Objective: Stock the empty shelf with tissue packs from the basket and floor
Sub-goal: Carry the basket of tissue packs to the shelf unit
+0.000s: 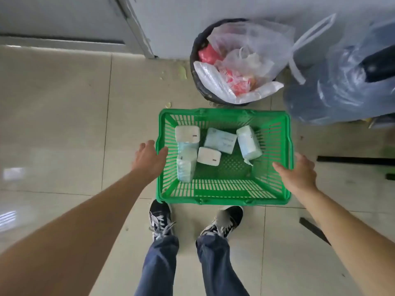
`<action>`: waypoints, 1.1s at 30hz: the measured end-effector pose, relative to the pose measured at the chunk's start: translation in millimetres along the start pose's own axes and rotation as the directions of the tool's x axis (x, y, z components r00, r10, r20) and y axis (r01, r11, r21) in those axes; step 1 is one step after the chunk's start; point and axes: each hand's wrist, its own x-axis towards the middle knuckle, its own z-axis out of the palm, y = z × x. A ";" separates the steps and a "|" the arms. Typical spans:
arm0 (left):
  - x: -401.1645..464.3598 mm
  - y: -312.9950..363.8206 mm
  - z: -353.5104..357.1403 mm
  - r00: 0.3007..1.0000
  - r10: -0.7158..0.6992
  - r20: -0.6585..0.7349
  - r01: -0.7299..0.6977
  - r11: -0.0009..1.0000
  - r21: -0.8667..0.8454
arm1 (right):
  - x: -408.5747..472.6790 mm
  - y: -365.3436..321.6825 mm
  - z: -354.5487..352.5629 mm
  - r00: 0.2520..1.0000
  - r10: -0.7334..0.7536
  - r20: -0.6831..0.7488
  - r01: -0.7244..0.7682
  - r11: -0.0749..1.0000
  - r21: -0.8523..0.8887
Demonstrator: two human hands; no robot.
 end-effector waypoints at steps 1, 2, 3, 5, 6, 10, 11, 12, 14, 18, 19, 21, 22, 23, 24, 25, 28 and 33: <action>9.5 -5.2 13.7 0.999 -0.025 -0.035 0.025 1.000 0.008 | 11.8 8.0 8.1 0.998 0.032 -0.052 -0.031 0.999 0.020; 21.2 -11.3 25.9 0.995 -0.061 -0.078 0.061 0.998 0.002 | 23.5 14.6 14.3 0.995 0.068 -0.074 -0.064 0.997 0.053; 31.4 -18.3 38.8 0.991 -0.094 -0.099 0.093 0.996 -0.015 | 35.1 21.8 21.9 0.995 0.088 -0.043 -0.083 0.991 0.105; 45.9 -31.3 60.6 0.988 -0.128 -0.082 0.120 0.988 -0.097 | 53.5 34.0 36.8 0.994 0.090 0.064 -0.102 0.965 0.240; 51.0 -36.3 69.1 0.987 -0.140 -0.075 0.127 0.980 -0.155 | 59.8 38.0 42.0 0.991 0.099 0.088 -0.120 0.952 0.280; 61.2 -48.5 77.4 0.976 -0.125 -0.176 0.091 0.978 -0.188 | 71.9 51.3 45.9 0.994 0.108 0.011 -0.106 0.948 0.301; 61.7 -49.1 73.4 0.975 -0.114 -0.193 0.082 0.983 -0.167 | 71.9 52.6 44.1 0.995 0.101 0.022 -0.103 0.947 0.304; 61.1 -49.0 67.6 0.975 -0.101 -0.199 0.073 0.987 -0.146 | 69.6 52.6 41.2 0.994 0.094 0.048 -0.105 0.945 0.310; 56.9 -49.0 52.6 0.971 -0.077 -0.227 0.052 0.992 -0.115 | 62.1 53.3 33.6 0.992 0.079 0.095 -0.107 0.939 0.328; 31.7 -46.5 20.1 0.944 -0.047 -0.326 0.013 0.995 -0.104 | 31.0 50.5 11.5 0.989 0.079 0.122 -0.121 0.911 0.393; 23.2 -47.3 11.9 0.938 -0.045 -0.343 0.011 0.995 -0.100 | 20.0 48.2 4.8 0.986 0.089 0.138 -0.139 0.899 0.416; 3.7 -49.7 -6.8 0.932 -0.025 -0.362 -0.003 0.997 -0.077 | -6.0 41.3 -12.0 0.975 0.111 0.191 -0.191 0.856 0.480; -6.4 -51.4 -17.3 0.931 -0.006 -0.365 -0.015 0.998 -0.056 | -19.8 38.6 -21.5 0.970 0.114 0.214 -0.210 0.835 0.509; -16.8 -53.6 -28.1 0.929 0.008 -0.371 -0.026 0.999 -0.045 | -34.3 35.7 -31.4 0.965 0.107 0.239 -0.223 0.813 0.537; -27.1 -54.7 -40.0 0.926 0.015 -0.378 -0.034 0.998 -0.043 | -49.0 32.5 -42.0 0.961 0.092 0.260 -0.228 0.794 0.563; -36.1 -54.3 -52.2 0.920 0.024 -0.391 -0.043 0.998 -0.039 | -62.7 29.0 -52.9 0.960 0.076 0.269 -0.226 0.779 0.585; -55.9 -40.7 -91.3 0.897 0.077 -0.435 -0.094 0.995 -0.017 | -97.8 12.6 -91.5 0.971 0.040 0.236 -0.185 0.751 0.633; -82.3 20.9 -170.2 0.860 0.192 -0.473 -0.201 0.979 0.033 | -139.3 -30.7 -172.5 0.989 0.027 0.147 -0.122 0.715 0.689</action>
